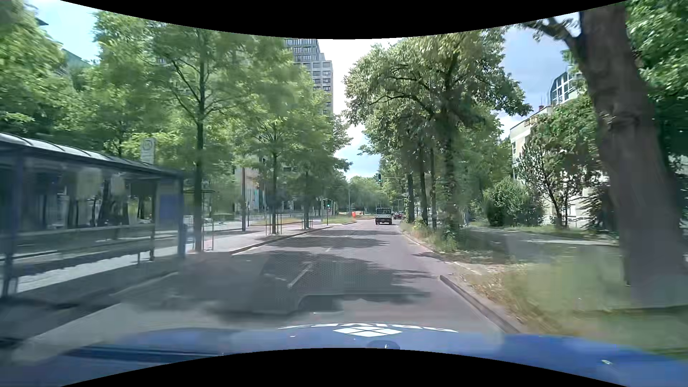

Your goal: Follow the waypoints while adhering to traffic rules and regulations

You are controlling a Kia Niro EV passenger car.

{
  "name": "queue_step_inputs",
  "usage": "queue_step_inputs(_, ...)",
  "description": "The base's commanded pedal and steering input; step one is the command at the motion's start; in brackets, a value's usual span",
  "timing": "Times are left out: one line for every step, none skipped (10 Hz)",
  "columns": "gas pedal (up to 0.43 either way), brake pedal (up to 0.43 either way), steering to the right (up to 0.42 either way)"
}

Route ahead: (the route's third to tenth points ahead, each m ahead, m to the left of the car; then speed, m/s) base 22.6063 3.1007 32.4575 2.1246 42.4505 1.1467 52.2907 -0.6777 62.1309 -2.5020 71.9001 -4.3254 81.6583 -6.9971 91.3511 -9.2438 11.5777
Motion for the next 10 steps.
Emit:
queue_step_inputs(0.15,0.0,0.017)
queue_step_inputs(0.15,0.0,0.017)
queue_step_inputs(0.15,0.0,0.017)
queue_step_inputs(0.15,0.0,0.016)
queue_step_inputs(0.15,0.0,0.014)
queue_step_inputs(0.15,0.0,0.011)
queue_step_inputs(0.15,0.0,0.011)
queue_step_inputs(0.15,0.0,0.012)
queue_step_inputs(0.15,0.0,0.013)
queue_step_inputs(0.15,0.0,0.013)
